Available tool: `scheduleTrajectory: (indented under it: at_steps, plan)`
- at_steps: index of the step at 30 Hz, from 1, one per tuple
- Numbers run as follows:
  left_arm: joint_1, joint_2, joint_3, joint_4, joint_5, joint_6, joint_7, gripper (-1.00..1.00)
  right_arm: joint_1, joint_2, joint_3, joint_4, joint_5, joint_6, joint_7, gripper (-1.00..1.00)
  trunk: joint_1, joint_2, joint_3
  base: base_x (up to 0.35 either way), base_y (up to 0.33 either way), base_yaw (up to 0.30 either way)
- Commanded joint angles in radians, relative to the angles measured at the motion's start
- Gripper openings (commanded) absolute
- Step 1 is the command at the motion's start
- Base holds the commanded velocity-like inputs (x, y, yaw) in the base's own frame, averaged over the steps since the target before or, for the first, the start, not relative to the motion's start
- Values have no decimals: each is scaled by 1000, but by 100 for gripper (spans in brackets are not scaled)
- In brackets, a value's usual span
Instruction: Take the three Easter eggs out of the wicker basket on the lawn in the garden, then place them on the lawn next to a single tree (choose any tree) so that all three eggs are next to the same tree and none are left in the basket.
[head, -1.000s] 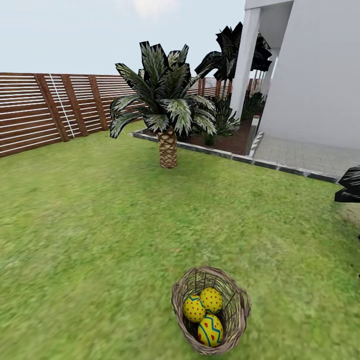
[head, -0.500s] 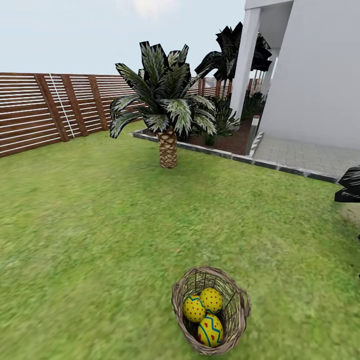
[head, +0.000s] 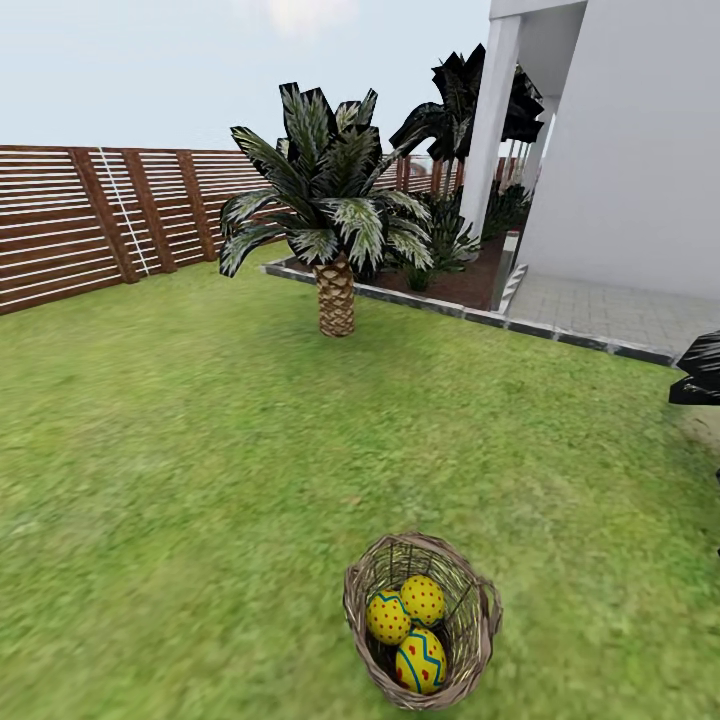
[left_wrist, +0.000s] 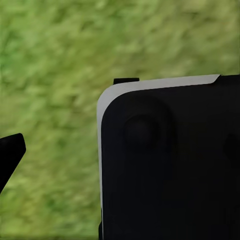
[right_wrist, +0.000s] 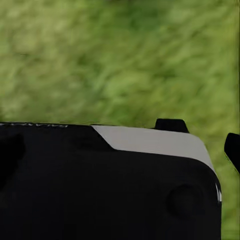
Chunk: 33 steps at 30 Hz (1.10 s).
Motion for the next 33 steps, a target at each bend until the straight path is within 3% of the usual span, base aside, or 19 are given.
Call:
scheduleTrajectory:
  at_steps: [1,5,11,21,29,33]
  plan:
    - [0,0,-1,1,-1,-3,1,100,1,2,2,-14,0,3,-1,100,0,0,-1,0,0,0]
    - [0,0,-1,1,-1,-3,1,100,1,12,3,-107,1,74,-1,100,0,0,-1,0,0,0]
    - [0,0,-1,0,-1,-3,1,100,25,15,-1,-411,1,329,-1,100,0,0,-1,0,0,0]
    - [0,0,-1,0,-1,-3,2,100,38,17,-1,-624,0,560,2,100,0,0,-1,0,0,0]
    - [0,0,-1,0,-1,-3,1,100,38,17,-5,-706,-1,598,2,100,0,0,-1,0,0,0]
    - [0,0,-1,0,-1,-3,1,100,38,16,-5,-767,-23,660,2,100,0,0,-1,0,0,0]
